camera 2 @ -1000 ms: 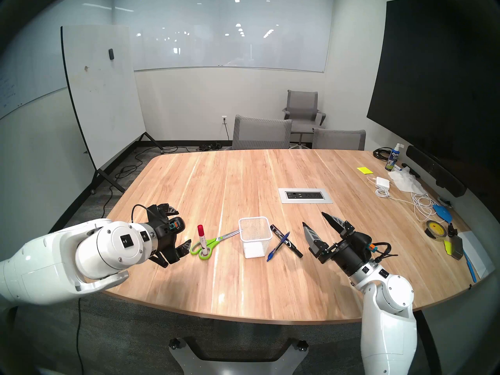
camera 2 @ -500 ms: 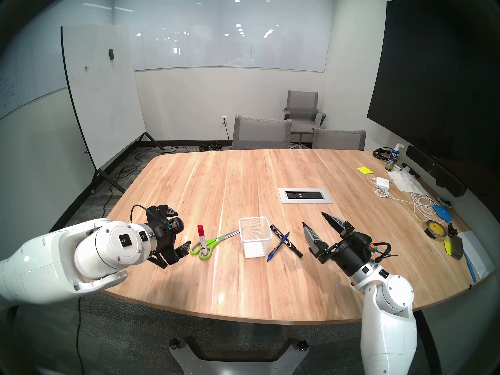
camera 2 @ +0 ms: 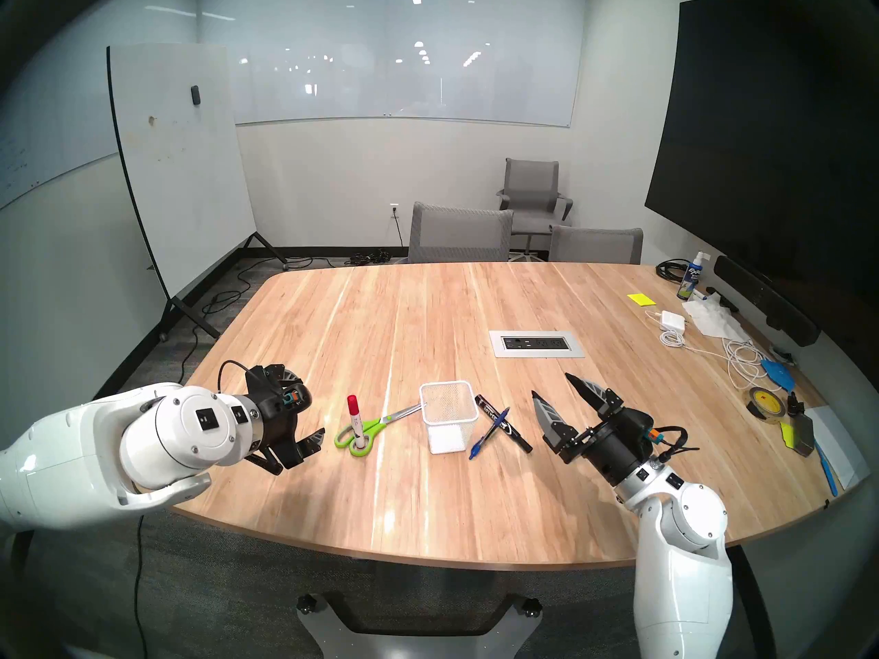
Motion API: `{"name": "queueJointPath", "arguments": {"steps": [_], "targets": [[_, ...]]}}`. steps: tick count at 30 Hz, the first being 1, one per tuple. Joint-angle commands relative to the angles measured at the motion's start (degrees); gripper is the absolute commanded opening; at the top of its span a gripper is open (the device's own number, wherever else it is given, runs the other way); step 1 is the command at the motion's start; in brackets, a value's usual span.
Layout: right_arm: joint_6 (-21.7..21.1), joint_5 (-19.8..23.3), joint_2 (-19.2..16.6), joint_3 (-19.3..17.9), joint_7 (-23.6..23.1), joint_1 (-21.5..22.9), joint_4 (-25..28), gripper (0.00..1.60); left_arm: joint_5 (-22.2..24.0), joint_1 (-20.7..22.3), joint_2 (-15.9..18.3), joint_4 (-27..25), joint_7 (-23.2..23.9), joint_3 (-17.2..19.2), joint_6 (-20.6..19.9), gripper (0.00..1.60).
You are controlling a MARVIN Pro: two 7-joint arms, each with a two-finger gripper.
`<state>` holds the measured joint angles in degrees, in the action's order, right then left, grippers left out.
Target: Place the pen, the marker, and the scissors into the pen holder
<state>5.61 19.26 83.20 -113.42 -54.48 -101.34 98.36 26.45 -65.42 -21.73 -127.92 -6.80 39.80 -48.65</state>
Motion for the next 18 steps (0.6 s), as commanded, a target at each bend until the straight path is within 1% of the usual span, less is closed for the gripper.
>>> {"name": "queueJointPath", "arguments": {"steps": [1,18], "targets": [[-0.1,0.2,0.0,0.1,0.0,0.4,0.9,1.6,0.0,0.4,0.7,-0.3,-0.6,0.8,0.0,1.6],[-0.1,0.1,0.1,0.0,0.0,0.4,0.9,1.6,0.3,0.6,0.8,-0.4,-0.9,0.4,0.2,1.6]]}}
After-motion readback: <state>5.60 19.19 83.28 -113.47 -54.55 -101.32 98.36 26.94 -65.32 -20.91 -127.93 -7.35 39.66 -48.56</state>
